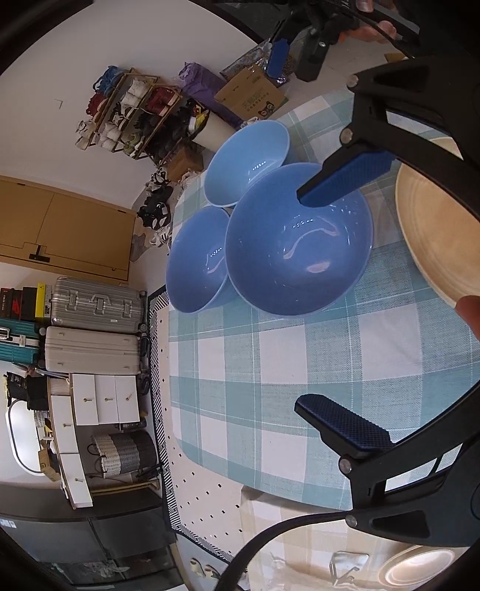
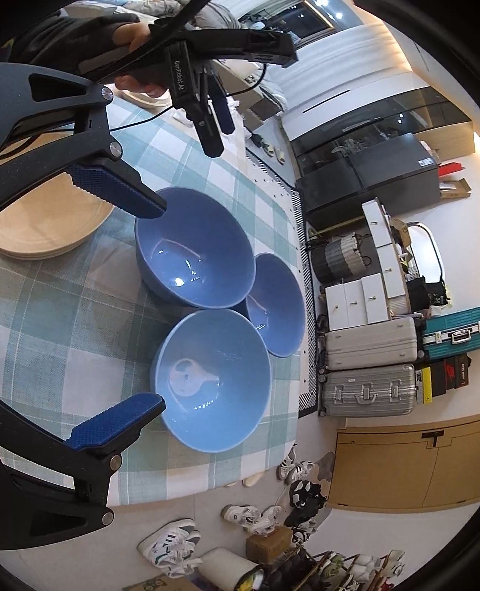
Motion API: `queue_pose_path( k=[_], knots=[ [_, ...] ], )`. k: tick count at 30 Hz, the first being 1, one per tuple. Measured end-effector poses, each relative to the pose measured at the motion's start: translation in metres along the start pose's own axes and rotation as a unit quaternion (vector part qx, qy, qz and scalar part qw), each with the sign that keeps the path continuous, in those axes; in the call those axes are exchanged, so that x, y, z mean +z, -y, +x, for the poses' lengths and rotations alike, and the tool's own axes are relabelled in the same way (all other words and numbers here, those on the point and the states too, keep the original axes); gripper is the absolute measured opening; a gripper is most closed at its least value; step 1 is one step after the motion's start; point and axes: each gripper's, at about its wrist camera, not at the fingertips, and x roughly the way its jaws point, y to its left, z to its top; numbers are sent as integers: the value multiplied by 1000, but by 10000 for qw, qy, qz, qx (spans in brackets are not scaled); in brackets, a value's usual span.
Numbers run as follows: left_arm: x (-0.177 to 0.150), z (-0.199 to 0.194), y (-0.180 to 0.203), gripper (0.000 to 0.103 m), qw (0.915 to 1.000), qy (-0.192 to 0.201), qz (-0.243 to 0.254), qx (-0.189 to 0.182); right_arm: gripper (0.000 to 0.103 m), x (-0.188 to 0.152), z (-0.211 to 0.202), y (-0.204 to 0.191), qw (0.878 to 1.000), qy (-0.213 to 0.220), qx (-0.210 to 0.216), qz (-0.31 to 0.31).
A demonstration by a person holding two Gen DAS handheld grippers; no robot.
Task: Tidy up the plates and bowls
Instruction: 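Move both tools toward the rim of the nearest blue bowl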
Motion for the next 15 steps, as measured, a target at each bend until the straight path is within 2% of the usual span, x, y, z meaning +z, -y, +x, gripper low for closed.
queue_pose_path(
  k=[10,15],
  knots=[
    [-2,41,-14,101,9995,-297,-102,30,97,-1,42,-5,9987,-392,312,115],
    [-4,67,-19,101,9989,-430,-36,181,97,-5,66,-12,9970,-613,439,172]
  ],
)
